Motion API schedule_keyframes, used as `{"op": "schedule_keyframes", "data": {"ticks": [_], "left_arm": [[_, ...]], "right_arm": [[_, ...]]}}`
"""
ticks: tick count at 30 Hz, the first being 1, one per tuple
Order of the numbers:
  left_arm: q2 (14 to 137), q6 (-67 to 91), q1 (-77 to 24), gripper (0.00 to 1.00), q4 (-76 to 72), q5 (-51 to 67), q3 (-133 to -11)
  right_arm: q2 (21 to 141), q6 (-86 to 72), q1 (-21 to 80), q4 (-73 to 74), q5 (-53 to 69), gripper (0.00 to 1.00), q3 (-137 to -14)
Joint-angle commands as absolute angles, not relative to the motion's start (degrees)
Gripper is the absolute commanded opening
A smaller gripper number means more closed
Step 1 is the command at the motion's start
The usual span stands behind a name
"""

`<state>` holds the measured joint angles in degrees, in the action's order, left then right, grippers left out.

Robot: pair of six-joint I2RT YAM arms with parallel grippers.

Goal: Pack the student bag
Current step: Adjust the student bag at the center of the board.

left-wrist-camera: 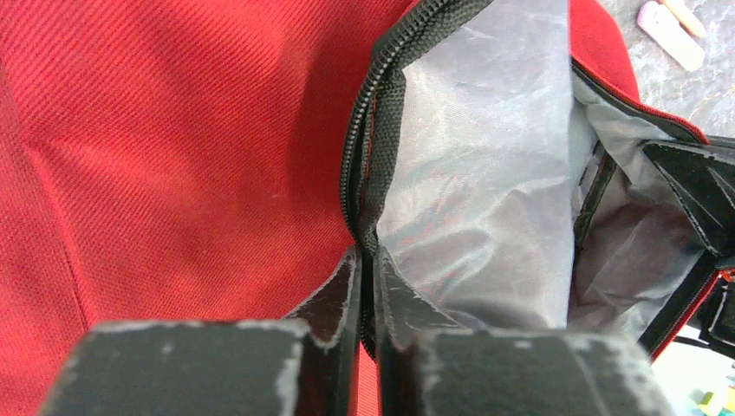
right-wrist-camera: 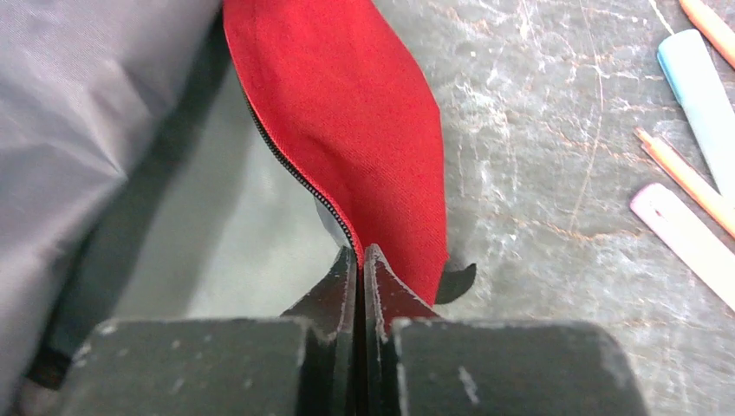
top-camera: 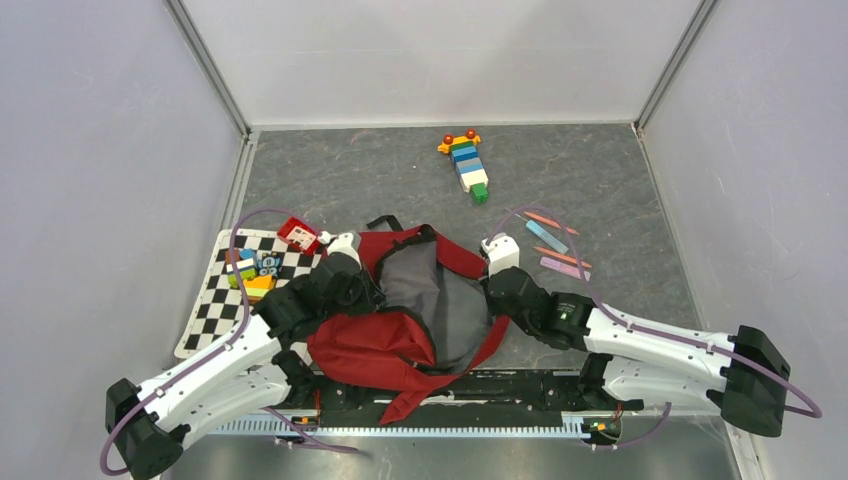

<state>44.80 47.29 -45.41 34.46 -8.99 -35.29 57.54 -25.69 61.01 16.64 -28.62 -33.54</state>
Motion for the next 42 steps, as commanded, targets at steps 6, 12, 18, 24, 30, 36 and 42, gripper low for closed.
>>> {"op": "schedule_keyframes", "data": {"ticks": [6, 12, 18, 24, 30, 36, 42], "left_arm": [[48.1, 43.6, -44.1, 0.02, 25.3, -10.2, -40.4], [53.0, 39.8, -43.8, 0.02, 23.5, -8.1, -45.8], [57.6, 37.3, -43.7, 0.02, 20.4, -3.1, -48.9], [61.8, 38.7, -46.3, 0.02, 14.3, 2.2, -49.0], [66.7, 40.8, -54.6, 0.02, 12.0, -1.9, -50.3], [71.7, 42.7, -60.3, 0.02, 9.7, -4.2, -50.9], [75.8, 40.0, -64.0, 0.20, 10.9, -5.8, -54.7]], "right_arm": [[63.2, -31.1, 59.1, -1.4, -32.5, 0.00, -35.4], [67.7, -30.8, 54.4, -3.4, -31.3, 0.00, -38.2], [63.7, -38.4, 49.9, -7.5, -28.4, 0.00, -33.4], [60.6, -43.2, 48.1, -9.7, -28.8, 0.00, -28.6], [58.2, -42.7, 47.2, -8.9, -30.2, 0.00, -26.8], [53.8, -40.3, 47.1, -5.5, -33.3, 0.05, -25.9], [50.1, -37.1, 47.1, -2.3, -33.8, 0.18, -26.5]]}}
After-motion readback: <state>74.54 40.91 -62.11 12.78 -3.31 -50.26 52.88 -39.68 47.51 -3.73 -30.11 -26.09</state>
